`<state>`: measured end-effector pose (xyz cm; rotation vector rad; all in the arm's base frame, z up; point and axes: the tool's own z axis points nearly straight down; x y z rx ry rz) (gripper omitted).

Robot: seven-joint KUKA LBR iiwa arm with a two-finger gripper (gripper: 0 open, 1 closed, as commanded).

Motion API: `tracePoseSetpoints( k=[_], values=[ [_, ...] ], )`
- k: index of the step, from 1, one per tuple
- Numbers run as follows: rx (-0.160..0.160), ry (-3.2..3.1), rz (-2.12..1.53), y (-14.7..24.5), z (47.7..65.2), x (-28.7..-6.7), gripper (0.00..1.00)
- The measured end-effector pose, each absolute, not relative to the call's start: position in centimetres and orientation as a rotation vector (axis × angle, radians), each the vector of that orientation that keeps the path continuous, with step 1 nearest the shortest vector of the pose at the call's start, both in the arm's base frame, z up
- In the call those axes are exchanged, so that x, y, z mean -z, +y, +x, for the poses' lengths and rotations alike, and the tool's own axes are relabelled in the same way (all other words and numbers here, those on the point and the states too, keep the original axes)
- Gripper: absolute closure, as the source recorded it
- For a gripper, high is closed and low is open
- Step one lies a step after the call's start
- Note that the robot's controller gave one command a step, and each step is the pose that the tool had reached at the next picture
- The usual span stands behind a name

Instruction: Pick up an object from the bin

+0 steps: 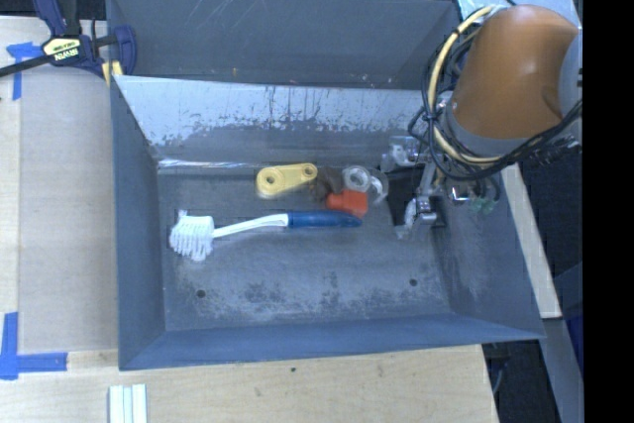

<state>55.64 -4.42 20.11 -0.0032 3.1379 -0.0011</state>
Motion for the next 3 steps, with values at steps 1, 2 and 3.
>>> tracePoseSetpoints(
  k=[1,2,3],
  values=[
    [0.001,3.138,-0.003,-4.4,55.6,-20.1,0.00],
    [0.002,3.133,-0.005,-4.5,56.8,-18.6,0.00],
    [0.001,3.138,-0.055,-4.4,58.0,-14.8,0.00]
  ],
)
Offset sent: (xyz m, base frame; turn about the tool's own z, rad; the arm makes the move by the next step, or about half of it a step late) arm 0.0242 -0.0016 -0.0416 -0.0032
